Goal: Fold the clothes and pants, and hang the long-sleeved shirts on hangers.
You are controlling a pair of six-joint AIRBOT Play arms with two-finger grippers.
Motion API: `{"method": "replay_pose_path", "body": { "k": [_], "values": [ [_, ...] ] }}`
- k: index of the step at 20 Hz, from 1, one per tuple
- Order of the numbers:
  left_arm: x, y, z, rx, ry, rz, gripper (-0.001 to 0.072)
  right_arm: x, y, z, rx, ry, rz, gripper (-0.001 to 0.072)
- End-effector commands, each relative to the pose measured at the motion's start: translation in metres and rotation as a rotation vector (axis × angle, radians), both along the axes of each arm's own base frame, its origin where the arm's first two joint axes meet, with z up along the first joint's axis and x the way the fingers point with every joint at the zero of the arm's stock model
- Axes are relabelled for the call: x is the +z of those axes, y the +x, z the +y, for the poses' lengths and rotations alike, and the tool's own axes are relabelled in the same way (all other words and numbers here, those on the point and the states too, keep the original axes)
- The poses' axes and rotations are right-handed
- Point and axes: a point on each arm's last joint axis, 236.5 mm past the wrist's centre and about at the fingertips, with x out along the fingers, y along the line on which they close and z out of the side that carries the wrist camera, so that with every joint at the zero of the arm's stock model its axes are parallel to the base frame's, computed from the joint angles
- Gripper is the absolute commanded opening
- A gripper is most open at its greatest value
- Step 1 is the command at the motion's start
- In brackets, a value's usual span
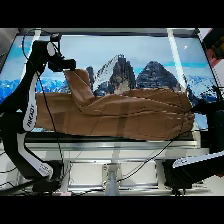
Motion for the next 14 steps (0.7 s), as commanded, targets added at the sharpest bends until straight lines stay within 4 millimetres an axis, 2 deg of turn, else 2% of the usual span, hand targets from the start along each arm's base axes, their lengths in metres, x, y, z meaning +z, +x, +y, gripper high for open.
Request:
{"method": "replay_pose_path", "body": {
  "k": [1, 5, 7, 9, 11, 12, 14],
  "values": [
    [-0.038, 0.008, 0.034, 0.168, -0.092, 0.051, 0.07, 0.0, 0.0, 0.0, 0.0, -0.002, -0.002, 0.0028],
    [-0.061, 0.027, 0.055, 0.283, -0.184, 0.019, 0.0698, 0.0, 0.0, 0.0, 0.0, -0.002, -0.002, 0.0029],
    [-0.075, 0.033, 0.057, 0.293, -0.189, 0.014, 0.0697, 0.0, 0.001, 0.0, 0.0, -0.002, -0.002, 0.0028],
    [-0.086, 0.044, 0.049, 0.301, -0.232, -0.01, 0.0687, 0.0, 0.001, 0.0, 0.0, -0.001, -0.002, 0.0028],
    [-0.091, 0.057, 0.038, 0.32, -0.302, -0.049, 0.0494, 0.0, 0.001, 0.0, 0.0, -0.001, -0.002, 0.0029],
    [-0.093, 0.064, 0.033, 0.33, -0.332, -0.071, 0.0465, 0.0, 0.0, 0.0, 0.0, -0.001, -0.001, 0.0028],
    [-0.097, 0.071, 0.03, 0.339, -0.353, -0.092, 0.0459, 0.0, 0.0, 0.001, 0.0, 0.001, -0.001, 0.0028]
  ]
}}
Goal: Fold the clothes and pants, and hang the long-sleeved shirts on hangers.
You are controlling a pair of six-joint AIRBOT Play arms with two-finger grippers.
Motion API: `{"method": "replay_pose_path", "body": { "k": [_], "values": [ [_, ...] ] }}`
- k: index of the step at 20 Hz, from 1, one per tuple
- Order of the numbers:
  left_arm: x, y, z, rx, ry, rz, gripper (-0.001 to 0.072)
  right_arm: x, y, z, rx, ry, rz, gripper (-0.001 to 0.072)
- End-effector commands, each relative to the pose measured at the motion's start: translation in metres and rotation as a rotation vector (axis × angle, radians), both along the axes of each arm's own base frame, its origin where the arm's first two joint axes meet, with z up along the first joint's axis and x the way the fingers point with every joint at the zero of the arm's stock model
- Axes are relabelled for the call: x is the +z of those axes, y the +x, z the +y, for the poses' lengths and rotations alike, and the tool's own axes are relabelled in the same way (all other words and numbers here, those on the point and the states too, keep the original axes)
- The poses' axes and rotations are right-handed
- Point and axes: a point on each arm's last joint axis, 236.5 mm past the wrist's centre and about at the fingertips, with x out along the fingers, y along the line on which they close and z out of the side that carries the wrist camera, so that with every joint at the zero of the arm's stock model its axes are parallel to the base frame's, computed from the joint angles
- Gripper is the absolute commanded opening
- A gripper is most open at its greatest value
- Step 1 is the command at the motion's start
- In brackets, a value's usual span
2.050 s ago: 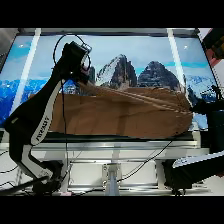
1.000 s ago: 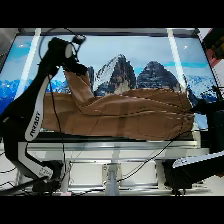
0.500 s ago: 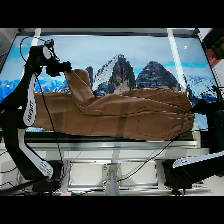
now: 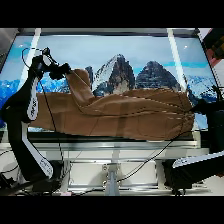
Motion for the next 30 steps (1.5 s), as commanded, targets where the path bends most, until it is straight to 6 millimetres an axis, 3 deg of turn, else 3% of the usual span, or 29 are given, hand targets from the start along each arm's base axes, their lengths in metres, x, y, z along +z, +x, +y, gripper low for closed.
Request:
{"method": "replay_pose_path", "body": {
  "k": [1, 4, 5, 8, 10, 14, 17, 20, 22, 24, 26, 30],
  "values": [
    [-0.009, 0.017, -0.007, 0.037, -0.056, -0.055, 0.0432, 0.001, 0.001, 0.001, 0.0, 0.003, -0.002, 0.0028],
    [-0.014, 0.016, -0.008, 0.038, -0.059, -0.048, 0.0047, 0.002, 0.002, 0.002, -0.004, 0.009, -0.007, 0.0029],
    [-0.012, 0.017, -0.008, 0.039, -0.059, -0.053, 0.0013, 0.002, 0.002, 0.002, -0.003, 0.01, -0.007, 0.0029],
    [0.007, 0.024, -0.005, 0.047, -0.056, -0.103, 0.0012, 0.002, 0.002, 0.002, -0.003, 0.01, -0.007, 0.0028],
    [0.05, 0.043, 0.001, 0.069, -0.049, -0.234, 0.0013, 0.002, 0.002, 0.002, -0.003, 0.01, -0.007, 0.0029],
    [0.196, 0.068, 0.017, 0.102, -0.001, -0.612, 0.0012, 0.002, 0.003, 0.002, -0.007, 0.008, -0.012, 0.0028],
    [0.292, 0.051, 0.028, 0.071, 0.116, -0.794, 0.0012, 0.005, 0.011, 0.005, -0.024, 0.026, -0.039, 0.0029],
    [0.357, 0.022, 0.038, 0.044, 0.249, -0.877, 0.0012, 0.006, 0.013, 0.006, -0.029, 0.034, -0.047, 0.0029],
    [0.385, 0.0, 0.047, 0.029, 0.342, -0.881, 0.0011, 0.006, 0.013, 0.006, -0.029, 0.033, -0.047, 0.0028],
    [0.397, -0.027, 0.064, 0.02, 0.468, -0.817, 0.0011, 0.006, 0.013, 0.006, -0.03, 0.032, -0.048, 0.0028],
    [0.382, -0.055, 0.087, 0.028, 0.57, -0.657, 0.0012, 0.007, 0.014, 0.007, -0.032, 0.038, -0.052, 0.0028],
    [0.302, -0.11, 0.136, 0.028, 0.628, -0.223, 0.0012, 0.01, 0.015, 0.012, -0.031, 0.064, -0.056, 0.0028]
  ]
}}
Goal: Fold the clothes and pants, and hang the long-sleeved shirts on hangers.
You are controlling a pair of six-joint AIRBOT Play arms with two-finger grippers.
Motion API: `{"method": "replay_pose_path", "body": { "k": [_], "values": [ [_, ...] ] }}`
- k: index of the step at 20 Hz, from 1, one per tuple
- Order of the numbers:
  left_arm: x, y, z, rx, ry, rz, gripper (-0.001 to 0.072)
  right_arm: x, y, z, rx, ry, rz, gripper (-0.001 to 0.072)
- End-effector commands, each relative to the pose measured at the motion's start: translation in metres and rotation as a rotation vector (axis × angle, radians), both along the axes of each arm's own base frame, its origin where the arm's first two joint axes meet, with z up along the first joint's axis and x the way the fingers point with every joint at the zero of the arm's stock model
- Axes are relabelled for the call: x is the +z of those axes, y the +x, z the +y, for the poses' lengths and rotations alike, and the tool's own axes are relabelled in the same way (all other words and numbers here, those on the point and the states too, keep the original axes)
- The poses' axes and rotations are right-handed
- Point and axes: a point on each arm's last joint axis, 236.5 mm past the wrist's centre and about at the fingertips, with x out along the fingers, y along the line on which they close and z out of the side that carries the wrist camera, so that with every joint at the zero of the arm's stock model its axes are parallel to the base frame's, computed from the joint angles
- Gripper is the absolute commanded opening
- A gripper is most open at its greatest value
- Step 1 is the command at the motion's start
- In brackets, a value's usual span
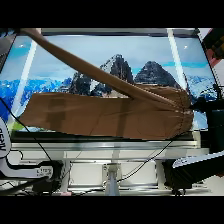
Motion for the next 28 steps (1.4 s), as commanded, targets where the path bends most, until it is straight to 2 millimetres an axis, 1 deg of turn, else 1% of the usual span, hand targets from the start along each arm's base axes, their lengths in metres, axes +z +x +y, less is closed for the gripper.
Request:
{"method": "replay_pose_path", "body": {
  "k": [1, 2, 3, 4, 5, 6, 7, 8, 9, 10, 12, 13, 14, 15, 16, 17, 18, 19, 20, 21, 23, 24, 25, 26, 28],
  "values": [
    [-0.069, -0.057, 0.048, 0.119, 0.065, 0.376, 0.0012, 0.002, 0.001, 0.003, -0.001, 0.012, -0.005, 0.0028],
    [-0.089, -0.059, 0.059, 0.135, 0.062, 0.433, 0.0012, 0.002, 0.001, 0.002, -0.001, 0.011, -0.005, 0.0028],
    [-0.108, -0.057, 0.071, 0.155, 0.054, 0.472, 0.0012, 0.002, 0.001, 0.003, -0.001, 0.012, -0.006, 0.0029],
    [-0.123, -0.052, 0.081, 0.169, 0.047, 0.488, 0.0012, 0.002, 0.001, 0.003, -0.001, 0.013, -0.005, 0.0029],
    [-0.133, -0.042, 0.088, 0.169, 0.044, 0.477, 0.0012, 0.003, 0.002, 0.004, -0.002, 0.017, -0.007, 0.0028],
    [-0.137, -0.029, 0.091, 0.16, 0.053, 0.446, 0.0013, 0.004, 0.004, 0.005, -0.007, 0.026, -0.015, 0.0029],
    [-0.136, -0.013, 0.093, 0.144, 0.068, 0.393, 0.0012, 0.008, 0.01, 0.008, -0.022, 0.045, -0.038, 0.0028],
    [-0.13, 0.004, 0.092, 0.124, 0.086, 0.324, 0.0012, 0.013, 0.019, 0.01, -0.043, 0.066, -0.07, 0.0028],
    [-0.119, 0.02, 0.087, 0.098, 0.099, 0.245, 0.0012, 0.02, 0.031, 0.013, -0.072, 0.093, -0.113, 0.0028],
    [-0.103, 0.037, 0.08, 0.074, 0.098, 0.143, 0.0012, 0.027, 0.043, 0.015, -0.104, 0.121, -0.158, 0.0028],
    [-0.062, 0.061, 0.073, 0.081, 0.041, -0.072, 0.0011, 0.039, 0.061, 0.015, -0.155, 0.155, -0.229, 0.0028],
    [-0.047, 0.065, 0.071, 0.09, 0.004, -0.143, 0.0011, 0.044, 0.068, 0.014, -0.176, 0.163, -0.255, 0.0029],
    [-0.039, 0.064, 0.072, 0.105, -0.029, -0.176, 0.0011, 0.047, 0.072, 0.013, -0.191, 0.164, -0.272, 0.0028],
    [-0.044, 0.06, 0.076, 0.124, -0.047, -0.155, 0.001, 0.049, 0.076, 0.012, -0.205, 0.167, -0.284, 0.0028],
    [-0.06, 0.054, 0.08, 0.141, -0.047, -0.09, 0.001, 0.049, 0.078, 0.01, -0.211, 0.16, -0.29, 0.0028],
    [-0.082, 0.047, 0.084, 0.147, -0.035, -0.017, 0.0009, 0.048, 0.08, 0.011, -0.209, 0.155, -0.29, 0.0028],
    [-0.114, 0.036, 0.088, 0.151, -0.024, 0.08, 0.0009, 0.047, 0.081, 0.013, -0.204, 0.151, -0.289, 0.0028],
    [-0.15, 0.025, 0.086, 0.141, -0.026, 0.178, 0.0009, 0.047, 0.083, 0.017, -0.194, 0.152, -0.288, 0.0028],
    [-0.189, 0.012, 0.083, 0.133, -0.05, 0.268, 0.0009, 0.047, 0.085, 0.023, -0.18, 0.153, -0.287, 0.0028],
    [-0.225, -0.002, 0.08, 0.137, -0.09, 0.339, 0.0008, 0.047, 0.086, 0.028, -0.167, 0.153, -0.285, 0.0028],
    [-0.278, -0.031, 0.078, 0.158, -0.152, 0.456, 0.0009, 0.043, 0.087, 0.036, -0.134, 0.138, -0.269, 0.0028],
    [-0.299, -0.047, 0.08, 0.176, -0.176, 0.509, 0.0008, 0.037, 0.083, 0.038, -0.111, 0.119, -0.25, 0.0028],
    [-0.314, -0.06, 0.083, 0.192, -0.194, 0.55, 0.0009, 0.03, 0.078, 0.037, -0.088, 0.088, -0.222, 0.0028],
    [-0.325, -0.072, 0.088, 0.209, -0.205, 0.585, 0.0009, 0.022, 0.07, 0.03, -0.087, 0.051, -0.183, 0.0028],
    [-0.333, -0.086, 0.1, 0.244, -0.229, 0.612, 0.001, 0.008, 0.06, 0.016, -0.119, -0.009, -0.108, 0.0028]
  ]
}}
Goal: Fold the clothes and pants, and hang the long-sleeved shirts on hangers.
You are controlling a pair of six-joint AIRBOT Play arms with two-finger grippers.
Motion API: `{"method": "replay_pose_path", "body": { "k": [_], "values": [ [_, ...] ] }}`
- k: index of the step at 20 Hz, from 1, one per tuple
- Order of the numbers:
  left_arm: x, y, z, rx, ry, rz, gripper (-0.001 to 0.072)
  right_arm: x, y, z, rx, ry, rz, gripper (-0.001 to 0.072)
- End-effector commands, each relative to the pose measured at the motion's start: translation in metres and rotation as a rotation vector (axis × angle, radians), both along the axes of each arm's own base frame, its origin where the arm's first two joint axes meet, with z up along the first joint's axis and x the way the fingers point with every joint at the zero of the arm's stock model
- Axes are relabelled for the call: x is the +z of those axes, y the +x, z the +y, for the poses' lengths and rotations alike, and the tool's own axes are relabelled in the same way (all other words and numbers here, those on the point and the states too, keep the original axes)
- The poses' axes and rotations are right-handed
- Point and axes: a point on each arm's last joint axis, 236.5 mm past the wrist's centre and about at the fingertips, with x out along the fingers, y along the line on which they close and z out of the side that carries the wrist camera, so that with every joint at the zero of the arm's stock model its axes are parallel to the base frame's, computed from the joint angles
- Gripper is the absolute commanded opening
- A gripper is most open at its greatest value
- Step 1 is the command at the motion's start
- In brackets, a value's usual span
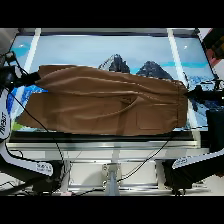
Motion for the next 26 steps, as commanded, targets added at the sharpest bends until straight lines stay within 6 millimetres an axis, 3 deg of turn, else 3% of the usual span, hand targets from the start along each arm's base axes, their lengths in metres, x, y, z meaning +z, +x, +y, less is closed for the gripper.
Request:
{"method": "replay_pose_path", "body": {
  "k": [1, 4, 6, 13, 14, 15, 16, 17, 18, 22, 26],
  "values": [
    [-0.032, -0.037, 0.012, 0.087, -0.072, 0.095, 0.001, -0.024, -0.019, -0.019, -0.023, -0.105, 0.13, 0.0028],
    [-0.043, -0.06, 0.023, 0.221, -0.141, 0.145, 0.001, -0.029, -0.018, -0.033, -0.076, -0.149, 0.148, 0.0028],
    [-0.05, -0.065, 0.026, 0.263, -0.16, 0.159, 0.0011, -0.029, -0.01, -0.032, -0.084, -0.158, 0.127, 0.0028],
    [-0.046, -0.044, 0.027, 0.233, -0.139, 0.079, 0.0012, -0.029, 0.003, -0.026, -0.077, -0.192, 0.101, 0.0028],
    [-0.045, -0.042, 0.028, 0.231, -0.136, 0.069, 0.0038, -0.029, 0.003, -0.026, -0.077, -0.191, 0.102, 0.0028],
    [-0.045, -0.04, 0.028, 0.23, -0.135, 0.064, 0.0269, -0.029, 0.003, -0.025, -0.073, -0.187, 0.105, 0.0058],
    [-0.045, -0.04, 0.028, 0.23, -0.135, 0.064, 0.0613, -0.029, 0.002, -0.024, -0.072, -0.185, 0.106, 0.0219],
    [-0.044, -0.04, 0.027, 0.228, -0.135, 0.063, 0.0701, -0.029, 0.002, -0.024, -0.071, -0.182, 0.107, 0.0434],
    [-0.044, -0.04, 0.026, 0.227, -0.135, 0.064, 0.0703, -0.029, 0.001, -0.023, -0.069, -0.178, 0.109, 0.0514],
    [-0.017, -0.044, 0.034, 0.166, -0.057, 0.063, 0.0697, -0.017, -0.006, -0.021, -0.055, -0.169, 0.117, 0.0513],
    [0.057, -0.053, 0.065, 0.162, 0.101, -0.035, 0.0696, 0.036, -0.013, -0.049, -0.1, -0.214, 0.079, 0.0508]
  ]
}}
